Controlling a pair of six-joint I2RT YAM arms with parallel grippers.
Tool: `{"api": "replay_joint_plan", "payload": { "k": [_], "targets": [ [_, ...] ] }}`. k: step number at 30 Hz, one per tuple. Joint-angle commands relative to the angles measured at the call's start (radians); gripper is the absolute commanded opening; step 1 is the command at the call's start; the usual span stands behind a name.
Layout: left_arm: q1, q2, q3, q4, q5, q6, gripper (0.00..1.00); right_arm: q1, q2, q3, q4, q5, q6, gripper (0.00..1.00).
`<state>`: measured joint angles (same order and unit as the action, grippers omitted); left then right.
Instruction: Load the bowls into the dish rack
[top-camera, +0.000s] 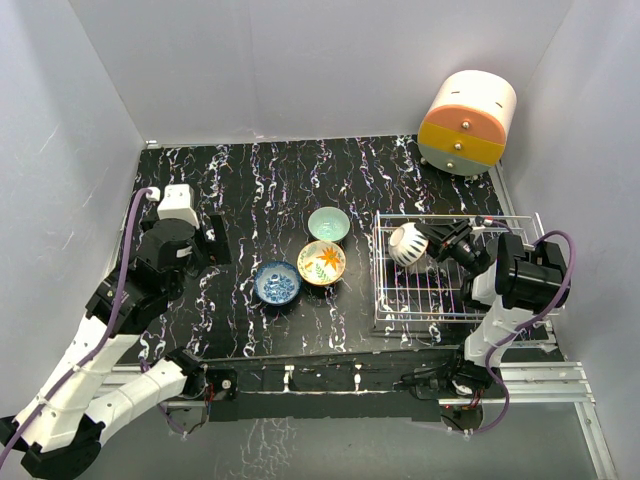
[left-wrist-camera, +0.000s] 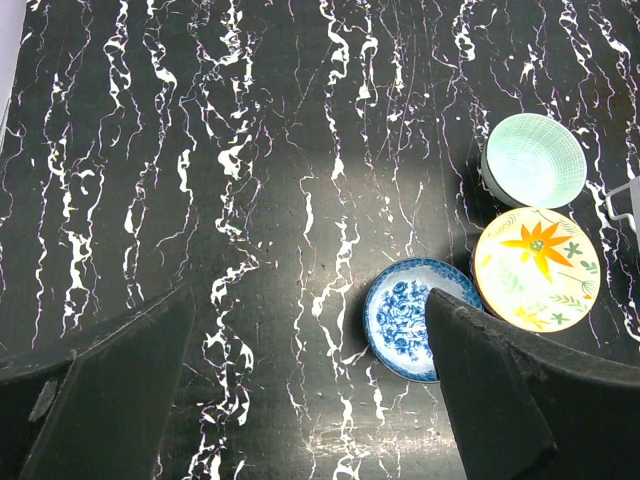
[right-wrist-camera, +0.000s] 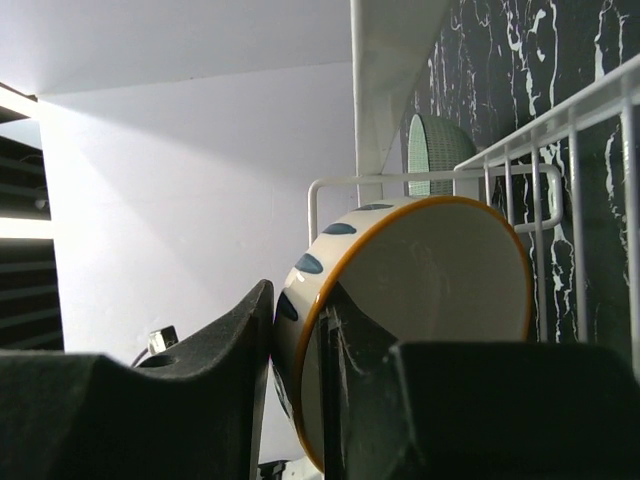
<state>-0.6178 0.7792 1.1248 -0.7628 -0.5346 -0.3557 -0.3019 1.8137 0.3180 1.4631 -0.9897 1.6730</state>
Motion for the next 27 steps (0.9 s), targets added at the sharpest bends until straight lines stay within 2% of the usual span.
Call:
{"api": "replay_joint_plan", "payload": {
  "k": [1, 3, 6, 9, 10, 12, 15, 18, 23, 27],
  "targets": [
    [-0.005, 0.006, 0.001, 0.01, -0.002, 0.014, 0.97, -0.008, -0.006, -0.046, 0.114, -0.022, -0.152, 0.25],
    [-0.006, 0.005, 0.001, 0.01, -0.003, 0.015, 0.97, -0.009, -0.057, -0.027, -0.031, -0.014, -0.237, 0.25],
    [-0.005, 0.001, 0.003, 0.011, -0.005, 0.018, 0.97, -0.009, -0.236, 0.038, -0.469, 0.038, -0.47, 0.27],
    [-0.005, -0.001, 0.001, 0.018, -0.005, 0.019, 0.97, -0.008, -0.406, 0.179, -0.983, 0.187, -0.776, 0.38],
    [-0.005, -0.003, -0.004, 0.021, -0.004, 0.02, 0.97, -0.008, -0.449, 0.215, -1.112, 0.243, -0.848, 0.43],
    [-0.005, -0.006, -0.013, 0.029, 0.001, 0.018, 0.97, -0.009, -0.488, 0.261, -1.269, 0.334, -0.94, 0.52],
    [-0.005, -0.005, -0.025, 0.043, 0.014, 0.017, 0.97, -0.009, -0.444, 0.281, -1.35, 0.325, -0.986, 0.54],
    [-0.005, -0.003, -0.028, 0.044, 0.022, 0.014, 0.97, -0.009, -0.402, 0.244, -1.332, 0.295, -0.983, 0.56],
    [-0.005, -0.011, -0.024, 0.027, 0.014, 0.017, 0.97, -0.009, -0.459, 0.202, -1.303, 0.334, -0.981, 0.59],
    [-0.006, -0.01, -0.019, 0.026, 0.01, 0.02, 0.97, -0.009, -0.54, 0.266, -1.426, 0.429, -1.047, 0.62]
  ]
}}
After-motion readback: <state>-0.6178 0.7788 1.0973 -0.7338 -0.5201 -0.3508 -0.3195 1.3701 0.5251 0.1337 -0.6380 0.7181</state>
